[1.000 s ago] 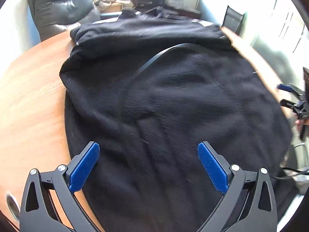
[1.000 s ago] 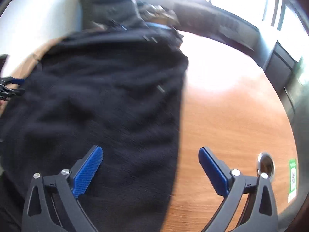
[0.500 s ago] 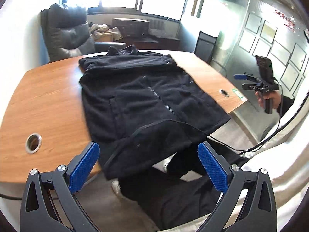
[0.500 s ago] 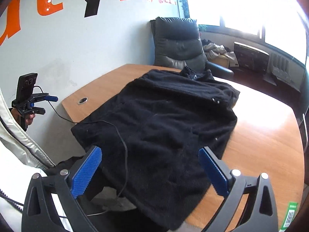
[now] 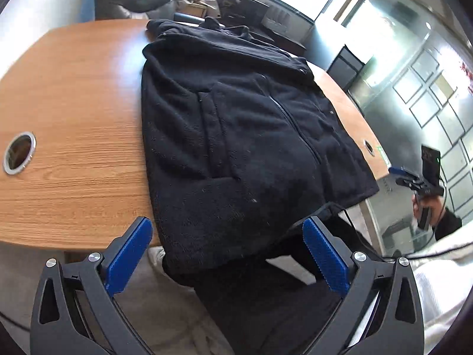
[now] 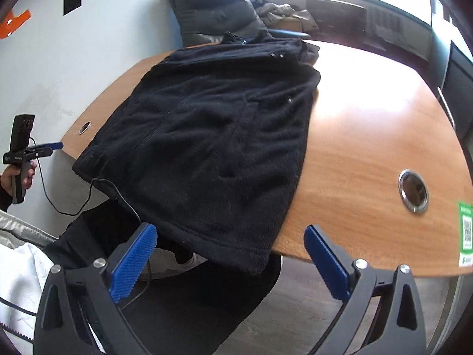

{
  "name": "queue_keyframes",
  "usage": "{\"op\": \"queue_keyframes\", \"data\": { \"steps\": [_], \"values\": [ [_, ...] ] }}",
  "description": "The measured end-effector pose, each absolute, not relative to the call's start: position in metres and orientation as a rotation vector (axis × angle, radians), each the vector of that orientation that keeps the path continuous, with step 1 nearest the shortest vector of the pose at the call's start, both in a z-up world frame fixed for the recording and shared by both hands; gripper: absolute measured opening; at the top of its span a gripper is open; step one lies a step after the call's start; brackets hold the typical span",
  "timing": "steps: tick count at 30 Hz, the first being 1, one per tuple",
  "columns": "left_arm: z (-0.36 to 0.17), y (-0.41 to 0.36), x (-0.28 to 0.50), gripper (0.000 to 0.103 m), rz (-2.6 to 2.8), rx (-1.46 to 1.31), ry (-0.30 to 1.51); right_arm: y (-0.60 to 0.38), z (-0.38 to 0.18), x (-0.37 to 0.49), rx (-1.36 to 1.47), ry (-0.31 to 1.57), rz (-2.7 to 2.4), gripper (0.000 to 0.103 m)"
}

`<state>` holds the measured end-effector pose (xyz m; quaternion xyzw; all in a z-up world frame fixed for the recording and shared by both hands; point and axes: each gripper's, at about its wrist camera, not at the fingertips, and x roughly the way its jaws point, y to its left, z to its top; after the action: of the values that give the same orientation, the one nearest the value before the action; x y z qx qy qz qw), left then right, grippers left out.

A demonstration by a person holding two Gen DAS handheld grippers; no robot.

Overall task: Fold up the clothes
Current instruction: 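Withdraw both open grippers from the folded jacket, then grasp the jacket hem with the right gripper while the left gripper grasps it too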

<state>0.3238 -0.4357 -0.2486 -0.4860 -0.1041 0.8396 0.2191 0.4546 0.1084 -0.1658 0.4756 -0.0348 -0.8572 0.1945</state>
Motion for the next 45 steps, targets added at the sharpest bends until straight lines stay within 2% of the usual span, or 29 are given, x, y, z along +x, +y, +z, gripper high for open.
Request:
{"op": "queue_keyframes", "data": {
  "steps": [4,7,9,10,17,20,22,23,24,34,35,36,38,40,43,45],
  "values": [
    [-0.253,-0.432,0.306,0.103,2.317,-1.32,-0.302,0.123,-0.169,0.454,1.305,-0.227,-2.426,0.095],
    [-0.254,-0.426,0.296,0.103,2.28,-1.337,-0.267,0.127,-0.175,0.44,1.331,-0.281,-2.395,0.075],
    [-0.258,-0.426,0.296,0.103,2.276,-1.391,-0.25,0.129,-0.185,0.433,1.39,-0.311,-2.361,0.049],
    [-0.262,-0.428,0.296,0.103,2.271,-1.419,-0.258,0.13,-0.191,0.432,1.42,-0.316,-2.351,0.047],
    [-0.292,-0.45,0.298,0.103,2.209,-1.534,-0.367,0.146,-0.224,0.428,1.532,-0.377,-2.315,0.048],
    [-0.298,-0.456,0.29,0.103,2.207,-1.531,-0.391,0.148,-0.228,0.423,1.515,-0.368,-2.302,0.051],
    [-0.3,-0.457,0.285,0.103,2.2,-1.523,-0.42,0.149,-0.231,0.42,1.504,-0.36,-2.304,0.067],
    [-0.3,-0.458,0.282,0.103,2.191,-1.518,-0.433,0.151,-0.232,0.419,1.501,-0.353,-2.316,0.087],
    [-0.301,-0.458,0.279,0.103,2.182,-1.513,-0.446,0.153,-0.232,0.418,1.498,-0.346,-2.329,0.099],
    [-0.304,-0.455,0.264,0.103,2.01,-1.507,-0.535,0.124,-0.235,0.414,1.423,-0.308,-2.213,0.1],
    [-0.304,-0.455,0.263,0.103,1.997,-1.507,-0.549,0.121,-0.235,0.412,1.417,-0.331,-2.182,0.091],
    [-0.304,-0.454,0.262,0.103,1.985,-1.506,-0.577,0.118,-0.236,0.409,1.419,-0.36,-2.144,0.066],
    [-0.306,-0.457,0.261,0.103,1.959,-1.502,-0.636,0.114,-0.242,0.405,1.448,-0.406,-2.078,0.04],
    [-0.307,-0.459,0.26,0.103,1.932,-1.499,-0.679,0.116,-0.245,0.403,1.446,-0.449,-2.055,0.035],
    [-0.309,-0.462,0.26,0.102,1.902,-1.494,-0.725,0.127,-0.253,0.4,1.453,-0.557,-2.032,0.02],
    [-0.31,-0.466,0.26,0.101,1.881,-1.489,-0.766,0.131,-0.257,0.4,1.451,-0.609,-2.017,0.016]
  ]
}}
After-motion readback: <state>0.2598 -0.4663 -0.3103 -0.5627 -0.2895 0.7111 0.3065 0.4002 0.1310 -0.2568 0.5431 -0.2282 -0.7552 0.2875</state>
